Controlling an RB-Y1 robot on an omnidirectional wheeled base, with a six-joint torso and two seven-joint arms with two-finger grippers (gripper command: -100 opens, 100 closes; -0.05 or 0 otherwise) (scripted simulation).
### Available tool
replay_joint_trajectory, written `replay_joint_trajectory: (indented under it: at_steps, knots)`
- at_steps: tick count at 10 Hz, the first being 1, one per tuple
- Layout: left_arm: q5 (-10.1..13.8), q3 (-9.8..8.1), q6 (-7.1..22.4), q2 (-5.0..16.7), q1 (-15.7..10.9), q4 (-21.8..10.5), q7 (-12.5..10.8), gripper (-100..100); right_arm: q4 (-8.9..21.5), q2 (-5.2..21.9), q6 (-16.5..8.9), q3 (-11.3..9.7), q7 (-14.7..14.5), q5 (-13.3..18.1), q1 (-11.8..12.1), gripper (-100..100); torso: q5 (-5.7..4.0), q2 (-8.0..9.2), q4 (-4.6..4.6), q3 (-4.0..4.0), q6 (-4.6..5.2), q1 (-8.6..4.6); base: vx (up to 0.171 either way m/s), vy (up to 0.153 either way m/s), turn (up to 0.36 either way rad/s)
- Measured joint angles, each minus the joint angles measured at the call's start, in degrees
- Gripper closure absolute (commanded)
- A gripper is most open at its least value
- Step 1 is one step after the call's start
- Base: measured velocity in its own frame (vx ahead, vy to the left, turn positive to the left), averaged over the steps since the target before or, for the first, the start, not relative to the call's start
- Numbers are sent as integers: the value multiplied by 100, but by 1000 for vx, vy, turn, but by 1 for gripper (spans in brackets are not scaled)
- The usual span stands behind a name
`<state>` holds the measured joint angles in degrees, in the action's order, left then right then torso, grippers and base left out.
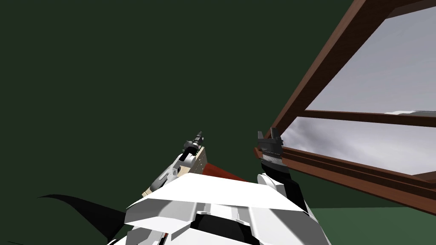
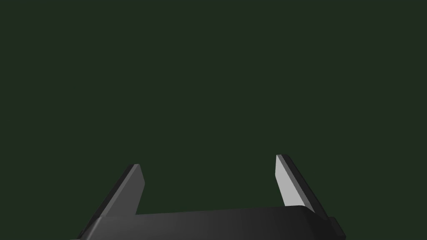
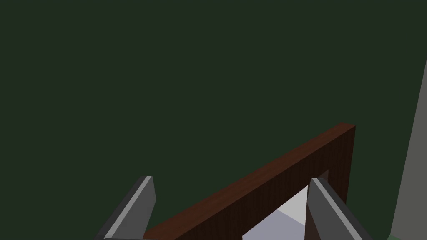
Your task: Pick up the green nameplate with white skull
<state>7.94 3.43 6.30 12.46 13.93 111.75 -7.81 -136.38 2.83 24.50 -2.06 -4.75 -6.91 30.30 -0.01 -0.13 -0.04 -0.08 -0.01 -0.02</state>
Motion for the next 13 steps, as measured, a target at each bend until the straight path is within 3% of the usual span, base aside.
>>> replay_joint_trajectory:
  at_steps: [4,13]
  knots:
    - [158,-19,641,128,-213,-313,-142,-100,0,0,0,0,0,0,0,0,1,0,0,0,0,3,34,0,-16]
    - [334,-65,1955,144,-645,-1132,-397,-100,0,0,0,0,0,0,0,0,1,6,1,3,-2,7,28,8,-14]
